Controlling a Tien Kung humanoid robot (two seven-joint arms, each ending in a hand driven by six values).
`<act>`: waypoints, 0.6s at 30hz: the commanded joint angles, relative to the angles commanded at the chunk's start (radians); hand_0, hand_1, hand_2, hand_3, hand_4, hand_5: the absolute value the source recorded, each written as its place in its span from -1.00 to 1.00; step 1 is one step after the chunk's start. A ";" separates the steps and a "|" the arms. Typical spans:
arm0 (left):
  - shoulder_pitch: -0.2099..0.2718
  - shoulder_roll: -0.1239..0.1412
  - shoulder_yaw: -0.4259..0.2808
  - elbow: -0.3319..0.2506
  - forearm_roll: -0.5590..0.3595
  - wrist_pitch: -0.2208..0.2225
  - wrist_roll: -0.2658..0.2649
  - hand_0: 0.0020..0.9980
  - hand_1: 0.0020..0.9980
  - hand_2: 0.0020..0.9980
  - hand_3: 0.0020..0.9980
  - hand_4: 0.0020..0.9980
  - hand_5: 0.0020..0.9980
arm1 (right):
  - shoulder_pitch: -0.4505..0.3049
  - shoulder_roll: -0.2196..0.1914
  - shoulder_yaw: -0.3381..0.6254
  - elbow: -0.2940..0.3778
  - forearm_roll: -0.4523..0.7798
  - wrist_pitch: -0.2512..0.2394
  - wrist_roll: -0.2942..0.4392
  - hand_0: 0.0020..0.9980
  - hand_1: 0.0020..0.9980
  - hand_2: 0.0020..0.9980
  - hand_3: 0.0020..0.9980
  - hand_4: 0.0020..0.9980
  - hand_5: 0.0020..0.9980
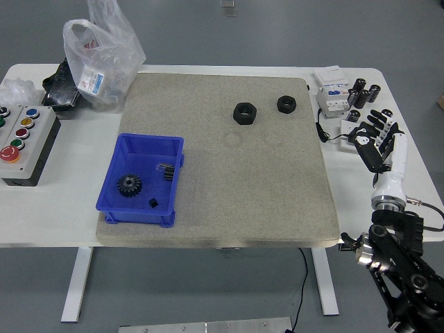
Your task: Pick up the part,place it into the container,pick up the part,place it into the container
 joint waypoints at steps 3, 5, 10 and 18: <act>0.005 0.007 -0.003 0.000 -0.004 -0.001 -0.003 0.24 0.23 0.24 0.23 0.19 -0.29 | -0.004 0.003 -0.008 -0.001 -0.004 0.000 0.001 0.16 0.40 0.41 0.38 0.11 -0.63; 0.011 0.008 -0.001 0.000 -0.008 -0.002 -0.004 0.24 0.23 0.24 0.23 0.19 -0.29 | -0.013 0.004 -0.014 -0.003 -0.002 0.000 0.004 0.16 0.40 0.41 0.38 0.11 -0.63; 0.026 0.004 -0.006 0.000 -0.010 -0.005 -0.001 0.24 0.23 0.24 0.23 0.19 -0.29 | -0.034 0.009 -0.026 -0.008 0.013 0.000 0.015 0.18 0.40 0.42 0.38 0.12 -0.62; 0.045 0.002 -0.023 0.000 -0.023 -0.003 0.001 0.24 0.23 0.24 0.23 0.19 -0.29 | -0.054 0.008 -0.008 0.023 -0.082 0.000 -0.046 0.18 0.41 0.41 0.38 0.14 -0.60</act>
